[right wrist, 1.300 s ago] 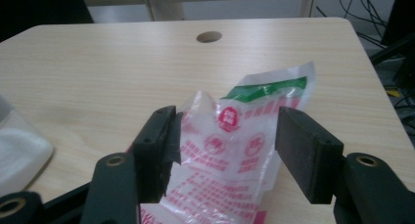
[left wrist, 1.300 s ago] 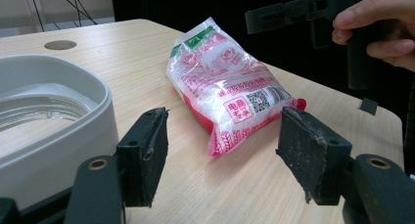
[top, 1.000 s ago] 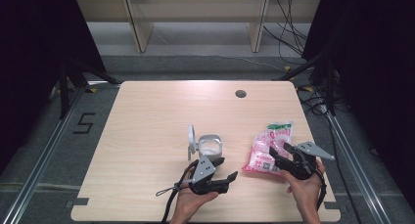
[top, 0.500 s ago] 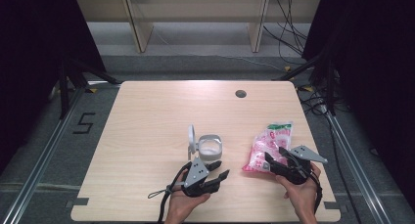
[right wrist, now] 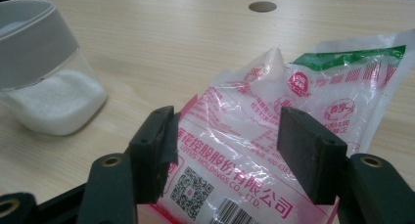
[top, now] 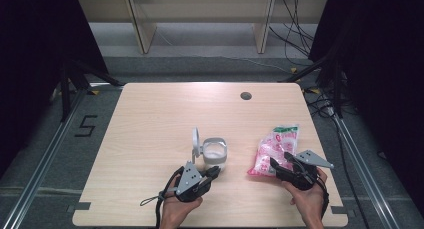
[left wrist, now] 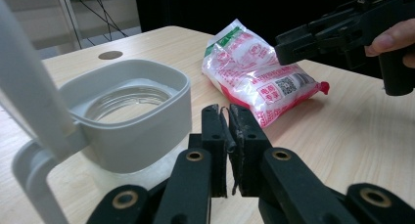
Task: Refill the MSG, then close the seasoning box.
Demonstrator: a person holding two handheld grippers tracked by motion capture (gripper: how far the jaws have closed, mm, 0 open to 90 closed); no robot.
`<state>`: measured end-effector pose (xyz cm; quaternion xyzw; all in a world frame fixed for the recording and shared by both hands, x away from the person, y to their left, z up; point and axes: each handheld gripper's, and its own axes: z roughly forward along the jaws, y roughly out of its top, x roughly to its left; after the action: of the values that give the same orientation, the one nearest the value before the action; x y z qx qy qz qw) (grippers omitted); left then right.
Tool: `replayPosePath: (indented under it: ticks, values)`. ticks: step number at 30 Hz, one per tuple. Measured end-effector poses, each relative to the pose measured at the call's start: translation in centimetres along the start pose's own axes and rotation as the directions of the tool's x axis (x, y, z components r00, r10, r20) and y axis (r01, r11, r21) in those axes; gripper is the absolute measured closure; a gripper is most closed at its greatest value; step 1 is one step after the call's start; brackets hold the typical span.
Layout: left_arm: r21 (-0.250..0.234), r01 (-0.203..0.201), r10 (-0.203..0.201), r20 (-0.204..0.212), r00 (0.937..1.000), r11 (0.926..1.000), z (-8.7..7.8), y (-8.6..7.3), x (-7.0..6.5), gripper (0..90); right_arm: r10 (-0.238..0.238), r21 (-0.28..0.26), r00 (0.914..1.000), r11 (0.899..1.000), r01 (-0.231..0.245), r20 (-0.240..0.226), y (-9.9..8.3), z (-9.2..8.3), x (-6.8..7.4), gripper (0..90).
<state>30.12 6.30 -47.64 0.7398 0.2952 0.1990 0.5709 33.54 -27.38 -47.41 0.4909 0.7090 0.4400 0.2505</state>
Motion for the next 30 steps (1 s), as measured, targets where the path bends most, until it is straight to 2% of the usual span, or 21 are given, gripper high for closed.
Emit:
replayPosePath:
  ticks: [2,3,4,5,6,9,10,12,13,14,16,18,19,20,21,25,26,27,28,29,30]
  values:
    - [0.008,-0.013,0.014,-0.010,0.9999,0.9999,-0.3,0.1,0.3,86.2,0.029,0.012,0.9996,1.000,-0.029,-0.004,0.0,-0.2,0.1,40.3]
    - [0.001,-0.029,0.029,-0.007,0.9996,0.9996,-0.3,0.1,0.5,86.5,0.015,0.008,0.9999,1.000,-0.015,-0.003,0.0,-0.2,0.1,40.3]
    - [0.009,-0.001,0.001,-0.022,0.9998,1.0000,-0.5,0.1,0.4,86.6,0.007,0.020,1.0000,1.000,-0.007,-0.001,0.0,-0.3,0.0,40.3]
    - [0.011,-0.014,0.014,-0.020,0.9997,0.9998,-0.6,0.1,0.5,86.8,-0.001,0.010,1.0000,1.000,0.001,0.005,0.0,-0.2,0.0,40.3]
    - [-0.002,-0.005,0.005,-0.021,0.9998,1.0000,-0.6,0.1,0.5,87.1,0.001,0.014,0.9999,1.000,-0.001,0.016,0.0,-0.3,0.1,40.3]
    - [0.012,-0.019,0.020,-0.035,0.9992,0.9997,-1.0,0.1,0.8,88.1,0.011,0.010,0.9998,1.000,-0.011,-0.018,0.0,-0.5,0.3,40.3]
    - [0.006,-0.003,0.004,-0.038,0.9993,1.0000,-1.0,0.0,0.8,88.2,0.016,0.010,0.9998,1.000,-0.015,-0.009,-0.1,-0.4,0.4,40.3]
    - [0.016,-0.011,0.012,-0.034,0.9994,0.9998,-1.1,0.0,1.0,88.8,0.043,0.007,0.9987,0.999,-0.043,-0.026,-0.1,-0.4,0.7,40.3]
    - [0.018,-0.007,0.007,-0.038,0.9992,0.9998,-1.1,-0.1,1.0,88.9,0.001,0.002,0.9994,1.000,-0.001,-0.033,-0.1,-0.3,0.3,40.3]
    - [0.022,-0.018,0.019,-0.037,0.9991,0.9996,-1.2,-0.1,1.1,89.1,0.000,0.002,0.9995,1.000,0.000,-0.031,-0.2,-0.3,0.3,40.3]
    - [0.020,-0.013,0.014,-0.034,0.9993,0.9997,-1.3,-0.2,1.1,89.2,0.013,0.017,0.9997,1.000,-0.013,-0.022,-0.2,-0.6,0.4,40.3]
    - [0.018,-0.028,0.029,-0.038,0.9989,0.9994,-1.6,-0.2,1.3,89.3,-0.008,0.006,1.0000,1.000,0.008,-0.005,-0.3,-0.6,0.3,40.3]
    - [0.023,-0.013,0.014,-0.046,0.9988,0.9997,-1.8,-0.3,1.2,89.3,0.010,0.008,0.9999,1.000,-0.010,0.009,-0.3,-0.5,0.5,40.3]
    - [0.007,-0.017,0.018,-0.045,0.9988,0.9998,-1.8,-0.4,1.3,89.3,-0.012,0.013,0.9999,1.000,0.012,-0.005,-0.3,-0.7,0.2,40.3]
    - [0.013,-0.016,0.017,-0.053,0.9984,0.9998,-2.1,-0.4,1.4,89.3,0.003,0.010,0.9999,1.000,-0.003,-0.015,-0.3,-0.7,0.3,40.3]
    - [0.012,-0.007,0.008,-0.073,0.9973,0.9999,-2.5,-0.6,1.7,89.2,0.002,0.004,0.9995,1.000,-0.002,-0.030,-0.3,-0.7,0.7,40.3]
    - [0.012,-0.008,0.009,-0.077,0.9970,0.9999,-2.7,-0.6,1.9,89.2,0.005,0.006,0.9995,1.000,-0.005,-0.031,-0.3,-0.7,0.8,40.3]
    - [0.013,-0.012,0.013,-0.079,0.9968,0.9998,-2.8,-0.6,2.0,89.2,-0.003,0.001,1.0000,1.000,0.003,-0.009,-0.3,-0.7,0.8,40.3]
    - [0.012,0.001,0.000,-0.084,0.9965,0.9999,-2.9,-0.7,1.9,89.3,0.011,0.006,0.9998,1.000,-0.011,-0.015,-0.3,-0.8,1.0,40.3]
    - [0.011,-0.018,0.019,-0.082,0.9964,0.9998,-3.0,-0.7,2.1,89.3,0.002,-0.002,0.9998,1.000,-0.002,-0.022,-0.3,-0.8,0.9,40.3]
    - [0.006,-0.006,0.007,-0.086,0.9962,1.0000,-3.0,-0.8,2.2,89.3,-0.002,-0.003,0.9997,1.000,0.002,-0.022,-0.3,-0.9,0.9,40.3]
